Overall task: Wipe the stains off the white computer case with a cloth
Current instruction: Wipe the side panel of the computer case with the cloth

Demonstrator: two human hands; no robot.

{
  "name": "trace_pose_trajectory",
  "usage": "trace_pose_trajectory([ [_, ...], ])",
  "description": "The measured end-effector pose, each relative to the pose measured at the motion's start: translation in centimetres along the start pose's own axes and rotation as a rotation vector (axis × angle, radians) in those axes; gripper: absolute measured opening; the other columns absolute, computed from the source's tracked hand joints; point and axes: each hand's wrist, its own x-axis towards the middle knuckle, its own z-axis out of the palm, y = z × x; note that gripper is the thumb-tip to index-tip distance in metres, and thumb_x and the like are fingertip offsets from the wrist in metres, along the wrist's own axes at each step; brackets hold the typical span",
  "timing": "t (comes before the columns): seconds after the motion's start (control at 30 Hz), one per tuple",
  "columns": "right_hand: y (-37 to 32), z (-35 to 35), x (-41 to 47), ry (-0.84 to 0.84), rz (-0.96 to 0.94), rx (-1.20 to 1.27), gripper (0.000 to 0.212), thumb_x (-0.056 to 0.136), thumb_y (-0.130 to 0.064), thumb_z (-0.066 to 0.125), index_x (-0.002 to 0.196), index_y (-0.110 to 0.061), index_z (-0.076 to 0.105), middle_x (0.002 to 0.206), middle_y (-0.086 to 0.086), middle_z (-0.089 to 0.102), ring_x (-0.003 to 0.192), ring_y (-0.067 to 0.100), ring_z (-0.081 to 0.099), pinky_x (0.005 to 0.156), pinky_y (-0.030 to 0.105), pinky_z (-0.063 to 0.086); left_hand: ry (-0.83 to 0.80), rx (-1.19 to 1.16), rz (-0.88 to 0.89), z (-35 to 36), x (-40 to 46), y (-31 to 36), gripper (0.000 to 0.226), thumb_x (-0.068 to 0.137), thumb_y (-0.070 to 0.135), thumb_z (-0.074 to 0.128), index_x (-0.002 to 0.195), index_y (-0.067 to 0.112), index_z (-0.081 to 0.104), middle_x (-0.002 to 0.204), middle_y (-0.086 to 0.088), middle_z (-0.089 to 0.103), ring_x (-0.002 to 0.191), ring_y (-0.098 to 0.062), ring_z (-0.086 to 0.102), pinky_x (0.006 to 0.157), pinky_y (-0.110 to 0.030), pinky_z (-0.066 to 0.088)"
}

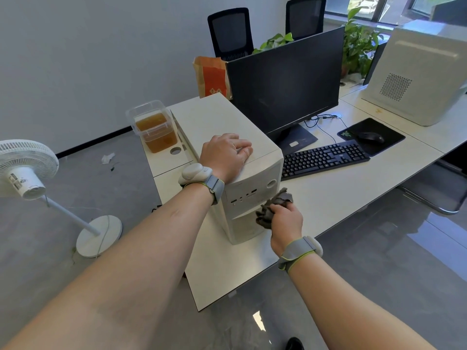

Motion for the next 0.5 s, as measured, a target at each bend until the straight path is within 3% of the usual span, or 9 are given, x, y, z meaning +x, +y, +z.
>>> trace_pose_trajectory([
  [0.13,0.1,1.1,-0.2,-0.125,0.021,-0.119,0.021,0.087,0.001,0.061,0.102,-0.009,0.07,0.098,0.022,0.071,0.083,0.039,0.069,0.082,0.06,0.06,0.007,0.003,0.0,0.1,0.0,0.1,0.031,0.1,0.053,0.05,0.12,0.044,0.072,0.141,0.013,0.059,0.13,-0.018,0.047,0.107,-0.039,0.032],
  [0.2,0.4,0.6,-0.7,-0.157,0.098,-0.192,0.02,0.08,0.001,0.061,0.098,-0.001,0.07,0.1,0.032,0.071,0.084,0.047,0.07,0.067,0.049,0.061,0.002,0.003,0.002,0.2,0.0,0.0,0.031,0.1,0.054,0.05,0.12,0.044,0.071,0.141,0.013,0.059,0.13,-0.019,0.048,0.107,-0.04,0.033],
  [0.3,-0.3,-0.2,0.0,-0.049,0.035,-0.113,0.017,0.086,0.005,0.056,0.095,-0.003,0.068,0.092,0.03,0.068,0.073,0.037,0.067,0.051,0.034,0.053,-0.003,0.003,0.002,0.2,0.1,0.0,0.031,0.1,0.055,0.049,0.12,0.045,0.071,0.141,0.012,0.059,0.13,-0.02,0.048,0.108,-0.042,0.034],
  [0.4,-0.8,0.9,0.4,-0.04,-0.055,-0.036,0.02,0.096,0.005,0.054,0.107,-0.009,0.064,0.098,0.015,0.067,0.081,0.03,0.07,0.067,0.039,0.063,-0.004,0.001,-0.004,0.2,0.1,0.0,0.031,0.1,0.054,0.049,0.12,0.045,0.071,0.141,0.012,0.059,0.131,-0.02,0.047,0.108,-0.042,0.033],
  [0.5,-0.3,1.6,-0.2,-0.134,-0.003,-0.172,0.028,0.092,0.007,0.057,0.11,-0.012,0.065,0.107,0.017,0.068,0.1,0.04,0.069,0.088,0.055,0.06,-0.003,0.011,-0.007,0.2,0.1,0.0,0.032,0.1,0.055,0.049,0.121,0.045,0.071,0.141,0.013,0.058,0.131,-0.019,0.047,0.108,-0.041,0.033],
])
